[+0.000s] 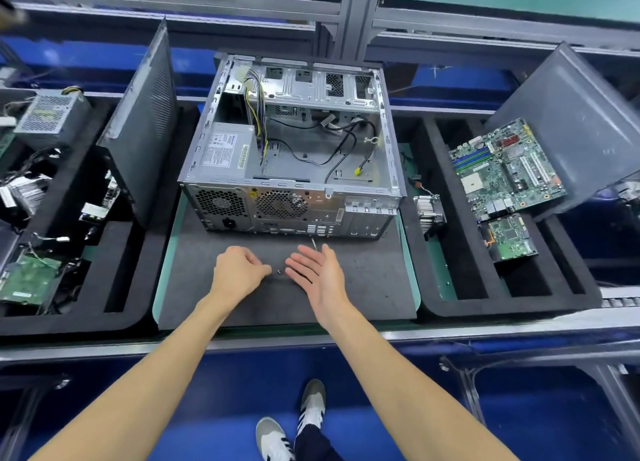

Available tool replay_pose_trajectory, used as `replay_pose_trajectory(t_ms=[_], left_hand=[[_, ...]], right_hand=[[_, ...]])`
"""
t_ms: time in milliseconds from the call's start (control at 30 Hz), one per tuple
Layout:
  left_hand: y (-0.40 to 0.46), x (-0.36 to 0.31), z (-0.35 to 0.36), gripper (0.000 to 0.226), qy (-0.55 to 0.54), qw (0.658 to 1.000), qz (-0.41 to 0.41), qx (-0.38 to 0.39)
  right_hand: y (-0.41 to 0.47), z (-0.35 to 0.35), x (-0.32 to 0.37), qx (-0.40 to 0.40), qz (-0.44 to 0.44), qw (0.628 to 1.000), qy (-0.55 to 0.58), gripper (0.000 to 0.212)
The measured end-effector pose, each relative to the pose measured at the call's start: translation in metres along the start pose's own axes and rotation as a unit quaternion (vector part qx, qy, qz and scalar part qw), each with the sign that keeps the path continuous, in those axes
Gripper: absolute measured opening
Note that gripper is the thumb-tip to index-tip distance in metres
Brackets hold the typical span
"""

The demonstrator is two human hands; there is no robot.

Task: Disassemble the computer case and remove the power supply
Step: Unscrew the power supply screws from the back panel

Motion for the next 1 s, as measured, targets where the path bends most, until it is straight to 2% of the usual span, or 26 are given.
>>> replay_pose_trajectory(t_ms=[100, 167, 267, 333, 400, 500, 633, 733, 833, 1000], left_hand=[[-0.011, -0.009, -0.001, 0.009, -0.123, 0.992, -0.005, 0.011], [-0.023, -0.029, 0.007, 0.008, -0.16, 0.986, 0.028, 0.043], [-0.044, -0.062, 0.028, 0.016, -0.107, 0.984, 0.109, 0.094], [-0.053, -0.073, 0.036, 0.015, -0.054, 0.981, 0.158, 0.095], [-0.058, -0.079, 0.037, 0.01, -0.038, 0.975, 0.194, 0.098], [-0.063, -0.087, 0.029, 0.017, -0.033, 0.965, 0.235, 0.11], [-0.044, -0.075, -0.004, 0.031, -0.142, 0.967, 0.206, 0.055], [-0.019, -0.043, -0.015, 0.018, -0.038, 0.986, 0.165, 0.007], [-0.009, -0.012, 0.009, 0.021, 0.087, 0.986, 0.127, 0.068], [-0.005, -0.002, 0.017, 0.019, 0.113, 0.983, 0.143, 0.019]], right_hand=[[0.004, -0.002, -0.001, -0.014, 0.011, 1.0, 0.016, 0.042], [0.005, 0.004, -0.003, 0.0, 0.023, 0.999, 0.037, 0.044], [0.005, 0.023, -0.01, 0.081, 0.063, 0.99, 0.101, 0.052], [0.003, 0.032, -0.011, 0.133, 0.077, 0.977, 0.147, 0.056], [0.003, 0.034, -0.009, 0.161, 0.077, 0.968, 0.175, 0.055], [0.007, 0.031, -0.007, 0.168, 0.078, 0.956, 0.226, 0.052], [0.014, 0.025, 0.0, 0.154, 0.056, 0.952, 0.26, 0.048], [0.018, 0.023, 0.003, 0.153, 0.057, 0.951, 0.262, 0.048], [0.019, 0.025, 0.001, 0.159, 0.064, 0.953, 0.251, 0.048], [0.017, 0.025, -0.003, 0.163, 0.067, 0.954, 0.241, 0.048]])
Point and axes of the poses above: each hand's wrist, its own y-axis towards the middle knuckle, its own z-axis out of the palm, x = y × z, the point moved 10 cm from there along y, towards the middle knuckle, and after that the axes turned 3 degrees about -y, right-handed, at the moved point
